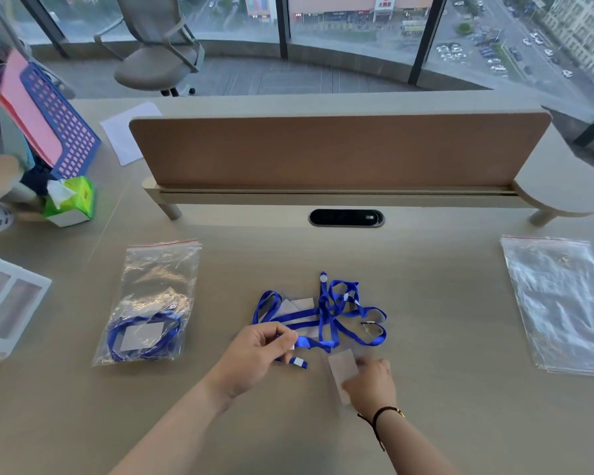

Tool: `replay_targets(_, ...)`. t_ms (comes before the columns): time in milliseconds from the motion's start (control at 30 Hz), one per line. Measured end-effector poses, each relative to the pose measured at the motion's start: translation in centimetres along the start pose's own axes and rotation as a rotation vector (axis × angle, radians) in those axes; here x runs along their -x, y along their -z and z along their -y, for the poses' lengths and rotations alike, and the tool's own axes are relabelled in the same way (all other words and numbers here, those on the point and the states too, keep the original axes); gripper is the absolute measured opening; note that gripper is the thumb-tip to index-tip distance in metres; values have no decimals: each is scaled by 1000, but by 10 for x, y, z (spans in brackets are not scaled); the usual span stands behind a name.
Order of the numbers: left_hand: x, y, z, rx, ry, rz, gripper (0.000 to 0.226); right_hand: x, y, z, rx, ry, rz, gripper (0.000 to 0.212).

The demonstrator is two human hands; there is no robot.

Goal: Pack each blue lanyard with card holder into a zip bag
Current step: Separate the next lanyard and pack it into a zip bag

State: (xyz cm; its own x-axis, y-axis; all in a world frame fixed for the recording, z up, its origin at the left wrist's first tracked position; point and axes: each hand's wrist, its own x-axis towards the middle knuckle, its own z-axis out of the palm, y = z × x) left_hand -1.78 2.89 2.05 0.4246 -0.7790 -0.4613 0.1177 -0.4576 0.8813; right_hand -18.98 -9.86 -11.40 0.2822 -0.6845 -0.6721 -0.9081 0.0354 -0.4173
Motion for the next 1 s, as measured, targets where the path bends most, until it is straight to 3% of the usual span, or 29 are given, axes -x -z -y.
replay_targets(100, 6, 0, -23, 18, -68, 43, 26, 12, 10, 2, -203, 62, 50, 10)
replay_targets(167, 9, 2, -39, 54, -115, 55, 23, 21, 22, 9, -317, 129, 112, 20)
replay_targets(233, 10, 3, -54, 116, -160, 66, 19, 30, 35, 19, -313, 203, 149, 28)
replay_targets(300, 10, 4, -66, 151, -203, 57, 17, 39, 47, 32, -202, 296, 146, 14)
replay_targets(400, 5, 2, -77, 98, -245, -32, 14, 53, 60, 50, -73, 439, 72, 34)
replay_targets(467, 3, -1, -80, 43, -247, -47, 12, 63, 68, 65, -65, 543, -22, 34)
replay_targets(633, 4, -11, -70, -1, -183, -65, 6, 90, 87, 98, -320, 708, -188, 37)
replay_targets(733, 3, -16, -62, 23, -139, -125, 20, 95, 94, 105, -440, 749, -217, 42)
replay_targets(833, 2, -19, -55, 85, -91, -205, 34, 95, 96, 108, -404, 841, -209, 43)
replay_targets(933, -1, -20, -53, 154, -12, -261, 48, 93, 100, 114, -407, 877, -121, 30)
replay_targets(1000, -5, -18, -49, 165, 26, -316, 61, 90, 106, 118, -449, 842, -25, 10)
